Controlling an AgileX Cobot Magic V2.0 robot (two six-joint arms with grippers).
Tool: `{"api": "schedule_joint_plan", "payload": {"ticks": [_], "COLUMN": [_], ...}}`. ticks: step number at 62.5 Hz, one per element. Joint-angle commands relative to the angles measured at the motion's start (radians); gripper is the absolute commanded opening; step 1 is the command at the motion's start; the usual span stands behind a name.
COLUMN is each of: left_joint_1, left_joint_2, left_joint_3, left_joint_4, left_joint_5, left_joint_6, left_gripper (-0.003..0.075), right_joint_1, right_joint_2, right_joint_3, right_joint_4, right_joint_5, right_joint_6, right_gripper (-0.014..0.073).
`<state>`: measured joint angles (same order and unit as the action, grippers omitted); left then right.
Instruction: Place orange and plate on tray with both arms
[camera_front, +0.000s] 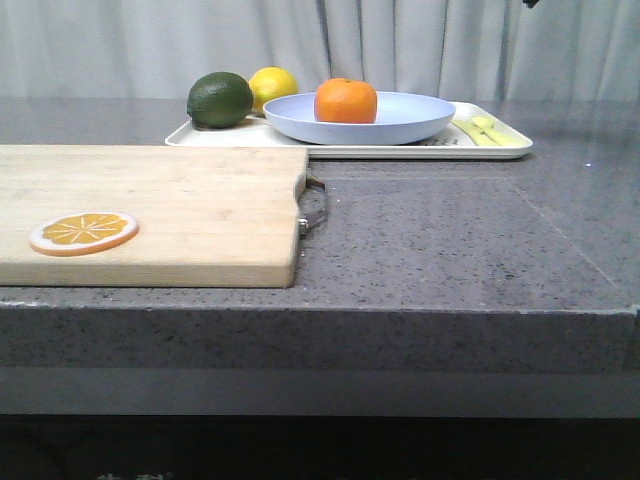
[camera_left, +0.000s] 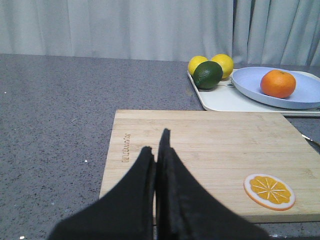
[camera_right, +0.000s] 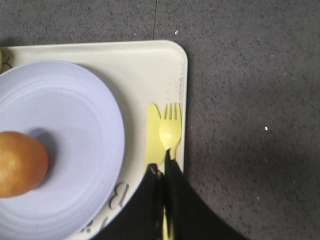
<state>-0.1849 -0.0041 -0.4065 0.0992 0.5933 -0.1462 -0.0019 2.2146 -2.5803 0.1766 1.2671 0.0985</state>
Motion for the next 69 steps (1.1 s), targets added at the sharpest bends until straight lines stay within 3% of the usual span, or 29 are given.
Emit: {"api": "schedule_joint_plan", "payload": {"ticks": [1,13,28,45,69], "left_joint_1": [0.001,0.001,0.001,0.001,0.001], "left_joint_2": [0.020,0.020,0.020,0.020,0.020], "left_joint_3": [-0.025,-0.025,-0.025,-0.025,-0.025], "left_joint_4": [0.003,0.003,0.003,0.003,0.003], "left_joint_5": [-0.083,-0.083,-0.083,-0.083,-0.083], "left_joint_6": [-0.006,-0.006,-0.006,-0.006,-0.006], "left_gripper": [-0.0018,-0.0018,-0.0018,-0.0018,-0.0018], "right_joint_1": [0.004,0.059,0.131,0.145,0.145], "right_joint_2": [-0.165,-0.429,-0.687,-0.981,-1.487], "right_joint_3": [0.116,0.539,0.951,1.395,2.020], "right_joint_4": [-0.009,-0.100,-0.188,-0.189,-0.189], "right_joint_5": [0.073,0.069,0.047,-0.193,-0.737], "right_joint_6": [-0.034,-0.128,-0.133,-0.133,-0.133], "right_gripper": [-0.0060,-0.0060,-0.0060,-0.0060,-0.0060]}}
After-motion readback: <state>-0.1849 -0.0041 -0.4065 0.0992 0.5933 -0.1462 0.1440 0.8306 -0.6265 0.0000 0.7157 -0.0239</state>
